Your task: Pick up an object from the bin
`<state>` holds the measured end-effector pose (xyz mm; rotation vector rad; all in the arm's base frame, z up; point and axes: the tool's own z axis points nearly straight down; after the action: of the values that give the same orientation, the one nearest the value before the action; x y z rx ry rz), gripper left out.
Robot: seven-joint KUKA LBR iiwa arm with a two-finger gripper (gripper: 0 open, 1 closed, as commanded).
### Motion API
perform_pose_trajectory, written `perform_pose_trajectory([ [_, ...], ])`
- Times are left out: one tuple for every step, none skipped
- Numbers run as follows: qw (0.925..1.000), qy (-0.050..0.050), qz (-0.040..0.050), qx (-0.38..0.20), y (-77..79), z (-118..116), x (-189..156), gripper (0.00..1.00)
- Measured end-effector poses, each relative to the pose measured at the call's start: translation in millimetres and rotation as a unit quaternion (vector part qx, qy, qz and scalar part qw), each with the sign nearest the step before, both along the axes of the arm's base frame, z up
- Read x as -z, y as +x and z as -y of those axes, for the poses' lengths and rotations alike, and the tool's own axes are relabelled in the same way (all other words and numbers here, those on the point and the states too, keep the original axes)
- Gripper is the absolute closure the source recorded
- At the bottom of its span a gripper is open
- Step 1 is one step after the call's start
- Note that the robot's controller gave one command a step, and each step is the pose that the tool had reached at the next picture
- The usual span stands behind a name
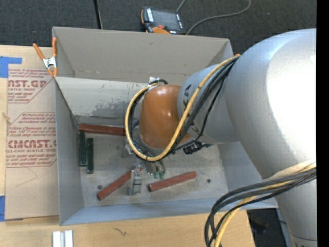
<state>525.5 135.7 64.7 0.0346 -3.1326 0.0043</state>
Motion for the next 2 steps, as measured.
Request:
perform_pose_trajectory([
  [0.9994,0.003,0.0064,0.034,5.1,-12,-46,0.0],
  [0.9939,0.003,0.0047,-0.11,-2.9,-57,-37,0.0],
])
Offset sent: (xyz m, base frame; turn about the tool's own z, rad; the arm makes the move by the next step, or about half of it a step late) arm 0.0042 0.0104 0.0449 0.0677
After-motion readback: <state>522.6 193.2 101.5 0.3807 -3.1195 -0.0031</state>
